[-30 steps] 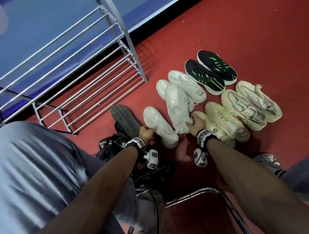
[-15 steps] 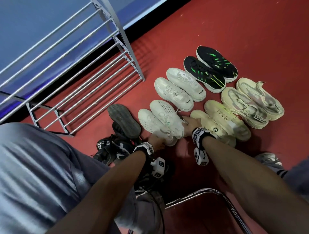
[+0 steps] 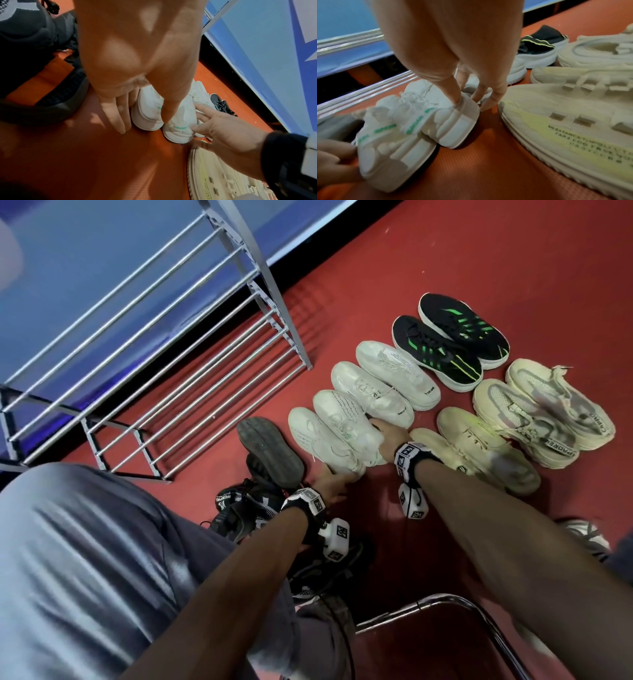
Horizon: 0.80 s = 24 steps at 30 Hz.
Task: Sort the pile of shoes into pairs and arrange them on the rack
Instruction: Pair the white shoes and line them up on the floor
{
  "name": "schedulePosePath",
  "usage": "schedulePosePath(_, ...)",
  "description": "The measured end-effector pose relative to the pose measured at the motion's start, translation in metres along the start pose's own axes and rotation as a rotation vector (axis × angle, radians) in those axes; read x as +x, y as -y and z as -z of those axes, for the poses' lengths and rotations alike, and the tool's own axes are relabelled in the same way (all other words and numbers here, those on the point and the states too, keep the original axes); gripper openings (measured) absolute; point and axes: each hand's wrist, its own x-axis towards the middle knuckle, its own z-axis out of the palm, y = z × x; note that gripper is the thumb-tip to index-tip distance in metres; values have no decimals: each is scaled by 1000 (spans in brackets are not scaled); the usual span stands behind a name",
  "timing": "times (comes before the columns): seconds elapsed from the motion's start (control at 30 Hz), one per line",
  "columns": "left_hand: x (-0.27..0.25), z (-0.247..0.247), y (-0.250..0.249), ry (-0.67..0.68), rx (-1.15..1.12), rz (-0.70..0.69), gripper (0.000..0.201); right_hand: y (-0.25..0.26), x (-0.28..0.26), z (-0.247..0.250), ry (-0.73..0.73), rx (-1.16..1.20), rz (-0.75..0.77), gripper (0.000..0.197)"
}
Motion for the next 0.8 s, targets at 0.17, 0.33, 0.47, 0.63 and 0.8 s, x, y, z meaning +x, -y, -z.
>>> schedulePosePath(0.17, -16, 11, 5, 14, -58, 82, 24, 16, 1, -2, 14, -16, 74, 63)
schedulePosePath(0.33, -11, 25, 15, -59, -96, -38, 28, 22, 10, -11, 174, -38, -14, 71)
schedulePosePath(0.47, 1, 31, 11, -112, -158, -21, 36, 21, 14, -28, 102, -212, -162, 60)
schedulePosePath(0.63, 0, 39, 6, -126, -187, -36, 26, 17, 10, -39, 25, -144, -393, 59)
schedulePosePath(0.8, -11, 26, -4, -91, -246, -144, 58, -7, 19, -26, -168, -4, -271, 29)
